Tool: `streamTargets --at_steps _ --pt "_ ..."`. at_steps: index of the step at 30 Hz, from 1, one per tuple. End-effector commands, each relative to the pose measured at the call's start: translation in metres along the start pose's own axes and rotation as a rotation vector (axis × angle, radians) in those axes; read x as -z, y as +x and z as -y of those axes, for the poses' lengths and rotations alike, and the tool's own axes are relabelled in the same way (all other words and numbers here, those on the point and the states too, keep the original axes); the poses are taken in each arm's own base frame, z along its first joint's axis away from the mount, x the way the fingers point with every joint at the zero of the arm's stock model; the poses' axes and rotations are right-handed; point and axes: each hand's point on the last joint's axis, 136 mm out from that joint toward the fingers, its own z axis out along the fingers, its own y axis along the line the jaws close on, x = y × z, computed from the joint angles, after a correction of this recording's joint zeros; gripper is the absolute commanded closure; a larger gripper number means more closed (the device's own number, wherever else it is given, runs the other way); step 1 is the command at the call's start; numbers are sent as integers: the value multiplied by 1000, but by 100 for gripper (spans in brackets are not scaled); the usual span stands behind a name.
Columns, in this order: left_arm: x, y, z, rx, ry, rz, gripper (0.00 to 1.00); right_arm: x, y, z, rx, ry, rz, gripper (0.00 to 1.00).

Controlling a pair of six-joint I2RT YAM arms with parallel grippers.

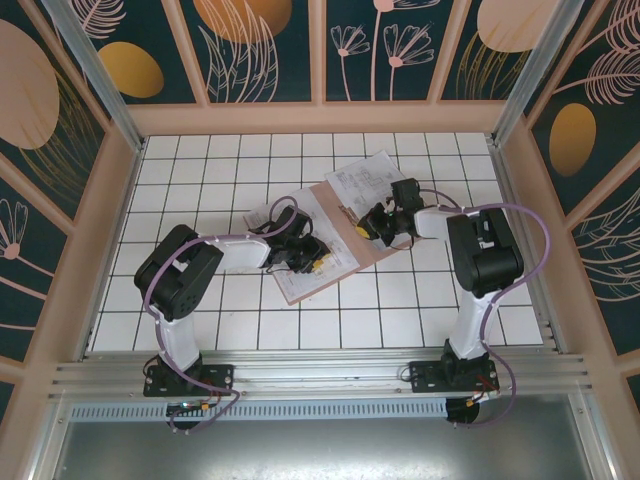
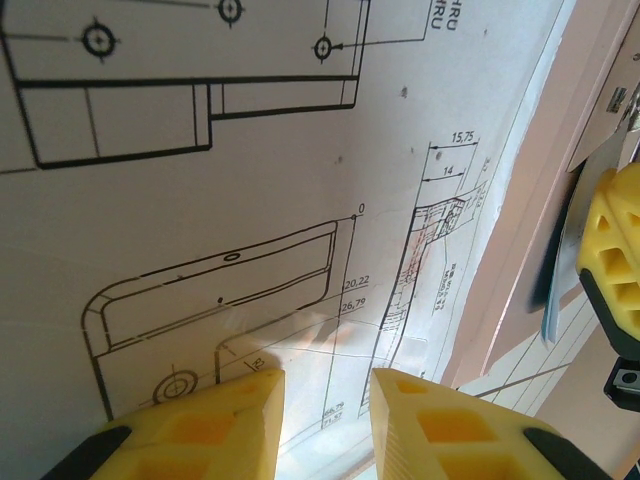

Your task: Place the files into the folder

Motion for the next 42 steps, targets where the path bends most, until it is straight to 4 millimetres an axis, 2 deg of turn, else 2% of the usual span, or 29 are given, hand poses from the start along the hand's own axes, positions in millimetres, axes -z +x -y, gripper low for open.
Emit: streamTargets --at_steps 1,9,14,19,27,35,39,42 --pt "-2 5 -51 57 -167 2 69 -3 -10 92 -136 321 76 100" --pt "-1 5 -50 55 -167 3 69 -6 -10 97 -142 365 67 100" --pt "-1 2 -51 57 -166 6 70 -5 -8 108 -156 416 62 100" --pt "0 0 -51 60 -165 9 70 -7 -2 120 -174 458 45 100" --pt "-1 -1 -49 57 -159 6 70 -9 4 124 -170 502 35 100" --pt "0 -1 -48 55 -157 5 70 -13 17 144 -215 548 1 100" --pt "-1 -1 -48 55 -156 4 70 -15 19 136 -212 519 -12 100" --pt "-2 0 -47 54 -152 1 70 -17 18 114 -192 460 -23 100"
